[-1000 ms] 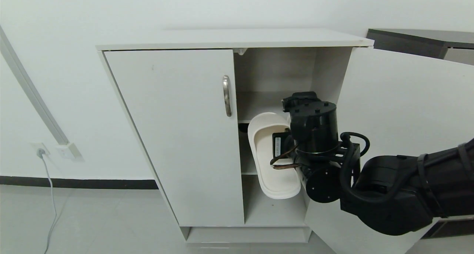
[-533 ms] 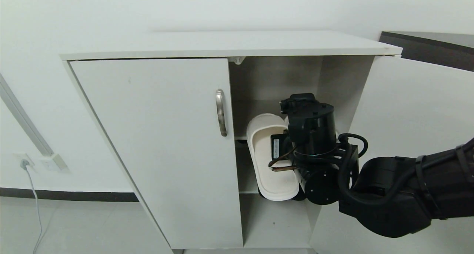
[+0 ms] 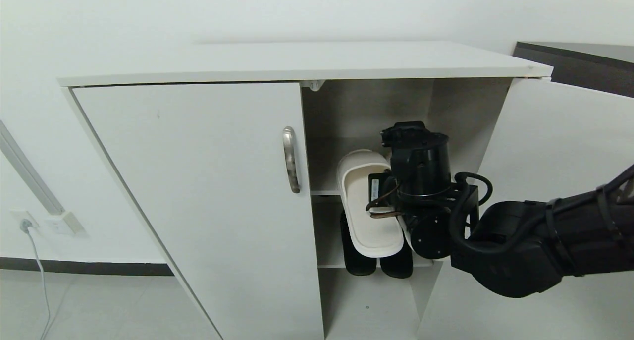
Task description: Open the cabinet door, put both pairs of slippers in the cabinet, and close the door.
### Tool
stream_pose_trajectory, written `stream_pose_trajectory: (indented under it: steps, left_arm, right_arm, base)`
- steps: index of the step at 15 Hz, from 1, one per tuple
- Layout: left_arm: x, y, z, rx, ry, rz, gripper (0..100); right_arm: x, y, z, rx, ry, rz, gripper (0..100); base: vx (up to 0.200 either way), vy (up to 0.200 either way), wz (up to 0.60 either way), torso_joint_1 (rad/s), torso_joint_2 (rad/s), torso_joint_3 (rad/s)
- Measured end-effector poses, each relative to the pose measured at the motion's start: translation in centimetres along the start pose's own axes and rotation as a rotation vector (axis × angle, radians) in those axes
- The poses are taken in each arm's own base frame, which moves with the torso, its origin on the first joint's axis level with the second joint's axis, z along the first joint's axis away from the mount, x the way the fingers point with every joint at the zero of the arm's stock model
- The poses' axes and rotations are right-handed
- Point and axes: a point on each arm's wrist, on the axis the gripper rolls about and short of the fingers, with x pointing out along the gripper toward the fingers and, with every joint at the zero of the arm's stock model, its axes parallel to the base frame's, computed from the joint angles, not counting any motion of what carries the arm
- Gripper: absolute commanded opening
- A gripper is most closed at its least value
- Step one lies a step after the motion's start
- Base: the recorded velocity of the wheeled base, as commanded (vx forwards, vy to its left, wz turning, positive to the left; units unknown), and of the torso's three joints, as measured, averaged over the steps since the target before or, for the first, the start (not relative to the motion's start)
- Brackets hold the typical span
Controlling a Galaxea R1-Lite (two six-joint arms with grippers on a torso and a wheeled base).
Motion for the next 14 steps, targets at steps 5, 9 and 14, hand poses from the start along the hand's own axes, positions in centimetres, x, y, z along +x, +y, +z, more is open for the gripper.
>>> stream_pose_trajectory:
  steps: [5,9,14]
  left_arm:
    - [0.0,0.0,0.0,0.000,0.000,0.000,0]
    - [0.0,0.0,0.0,0.001,0.000,0.001,0]
    - [0.0,0.0,0.0,0.000,0.000,0.020,0]
  right_arm:
    - [2.2,0.3,0.5,-0.026,0.040,-0.015,0]
    - [3.8,0.6,2.3,-0.013,0.035,-0.030,0]
    - [6.0,0.6,3.8,0.002,0.028,-0.049,0]
  base:
    - [0.000,0.000,0.00,0.000,0.00,0.000]
    - [0.000,0.000,0.00,0.000,0.00,0.000]
    - [0.000,0.000,0.00,0.000,0.00,0.000]
